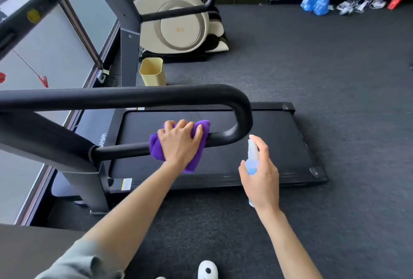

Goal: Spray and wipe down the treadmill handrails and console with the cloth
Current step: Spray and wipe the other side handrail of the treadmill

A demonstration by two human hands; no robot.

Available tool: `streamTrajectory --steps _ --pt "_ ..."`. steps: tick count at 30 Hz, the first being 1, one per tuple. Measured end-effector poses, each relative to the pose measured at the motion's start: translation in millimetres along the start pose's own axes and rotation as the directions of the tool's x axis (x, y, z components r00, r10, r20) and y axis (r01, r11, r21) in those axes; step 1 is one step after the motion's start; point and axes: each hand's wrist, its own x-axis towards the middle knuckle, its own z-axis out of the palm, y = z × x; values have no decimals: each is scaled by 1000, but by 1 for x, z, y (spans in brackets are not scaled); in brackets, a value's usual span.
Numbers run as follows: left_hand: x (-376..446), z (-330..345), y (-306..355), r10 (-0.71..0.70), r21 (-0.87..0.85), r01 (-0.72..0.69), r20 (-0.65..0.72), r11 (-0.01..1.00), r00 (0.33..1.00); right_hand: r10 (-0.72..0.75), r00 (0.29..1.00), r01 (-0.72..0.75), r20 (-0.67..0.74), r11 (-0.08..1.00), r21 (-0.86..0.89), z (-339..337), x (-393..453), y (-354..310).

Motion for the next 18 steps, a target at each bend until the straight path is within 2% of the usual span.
streamTrajectory --steps 5,6,8,10,11,14,18 --pt "5 8 85 0 -171 7 43 985 999 -7 1000 7 -20 1000 14 -9 4 1" --pt "5 8 87 7 -197 1 41 980 999 -9 1000 9 -19 1000 18 -10 5 0" --pt "-1 3 69 109 -194 -105 12 975 994 -14 1000 15 -12 1000 23 -12 5 0" --pt "-7 -2 33 197 -108 -200 -34 974 980 -20 1000 21 -15 999 25 -12 7 0" --pt "-8 -4 10 184 -59 -187 -42 981 982 -22 1000 23 -16 999 27 -12 9 0" --pt "-6 -7 -40 2 -15 -3 -58 1000 998 -44 999 45 -24 998 40 -13 12 -1" --pt "-3 -2 -30 -171 -67 166 -74 984 983 -39 999 41 -30 997 62 -15 12 -1"
